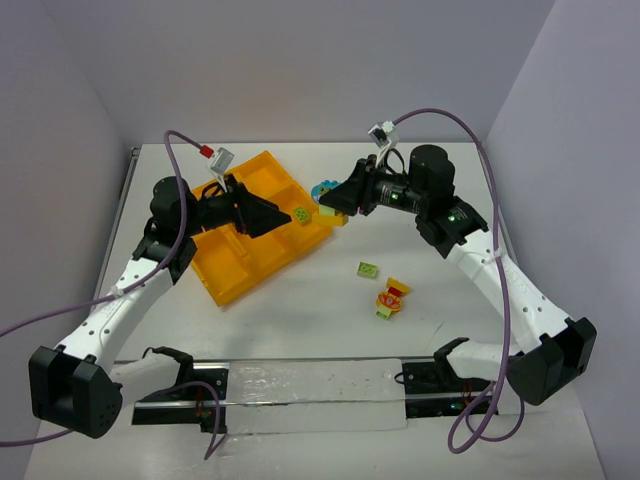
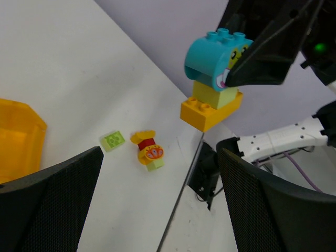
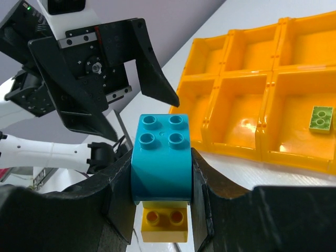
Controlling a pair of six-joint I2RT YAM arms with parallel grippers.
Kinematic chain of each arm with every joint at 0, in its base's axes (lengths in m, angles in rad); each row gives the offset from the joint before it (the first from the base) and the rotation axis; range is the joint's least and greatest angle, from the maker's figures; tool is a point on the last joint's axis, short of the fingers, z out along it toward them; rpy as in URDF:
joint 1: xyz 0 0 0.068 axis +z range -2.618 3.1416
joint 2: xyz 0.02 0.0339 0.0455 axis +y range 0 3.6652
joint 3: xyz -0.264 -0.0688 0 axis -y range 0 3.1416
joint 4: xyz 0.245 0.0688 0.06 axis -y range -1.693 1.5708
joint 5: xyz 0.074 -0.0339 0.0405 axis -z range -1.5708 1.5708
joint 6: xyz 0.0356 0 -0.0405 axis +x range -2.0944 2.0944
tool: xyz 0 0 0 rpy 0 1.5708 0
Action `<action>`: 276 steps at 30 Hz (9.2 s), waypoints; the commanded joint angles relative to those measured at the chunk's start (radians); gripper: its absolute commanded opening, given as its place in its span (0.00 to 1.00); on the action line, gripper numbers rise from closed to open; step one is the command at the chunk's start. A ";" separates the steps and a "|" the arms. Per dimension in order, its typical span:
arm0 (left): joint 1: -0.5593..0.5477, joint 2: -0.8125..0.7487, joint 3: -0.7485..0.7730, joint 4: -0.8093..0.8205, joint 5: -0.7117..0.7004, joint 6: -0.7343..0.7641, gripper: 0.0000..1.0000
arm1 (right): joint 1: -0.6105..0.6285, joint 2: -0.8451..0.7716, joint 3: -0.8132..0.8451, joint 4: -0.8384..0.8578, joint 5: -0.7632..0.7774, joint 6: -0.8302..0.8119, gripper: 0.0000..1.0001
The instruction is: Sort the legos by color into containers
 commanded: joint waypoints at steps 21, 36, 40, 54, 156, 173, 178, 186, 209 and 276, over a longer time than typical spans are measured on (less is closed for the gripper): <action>0.029 -0.017 0.021 0.348 0.274 -0.185 0.98 | -0.022 0.002 0.078 0.051 -0.132 -0.020 0.00; 0.029 0.013 0.060 0.375 0.323 -0.202 0.97 | -0.022 -0.007 0.082 0.030 -0.134 -0.041 0.00; 0.029 0.018 0.071 0.370 0.331 -0.199 0.97 | -0.022 0.002 0.085 0.027 -0.137 -0.041 0.00; 0.029 0.043 0.074 0.379 0.354 -0.204 0.97 | -0.021 0.003 0.072 0.050 -0.160 -0.022 0.00; -0.019 0.120 0.154 -0.349 -0.164 0.159 0.00 | 0.020 -0.296 -0.050 0.023 0.719 -0.053 0.00; -0.050 0.108 0.044 -0.512 -0.906 0.051 0.00 | 0.009 -0.248 -0.056 -0.013 0.650 -0.024 0.00; -0.085 0.209 0.066 -0.506 -0.959 0.034 0.00 | 0.016 -0.233 -0.048 -0.017 0.665 -0.013 0.00; -0.099 0.243 0.079 -0.472 -1.007 0.036 0.11 | 0.018 -0.216 -0.055 -0.015 0.643 -0.010 0.00; -0.055 0.097 0.305 -0.405 -0.277 0.191 0.69 | 0.018 -0.131 -0.058 -0.015 0.273 -0.072 0.00; -0.098 0.108 0.036 0.563 0.224 -0.364 0.00 | 0.104 0.097 0.026 0.482 -0.148 0.334 0.00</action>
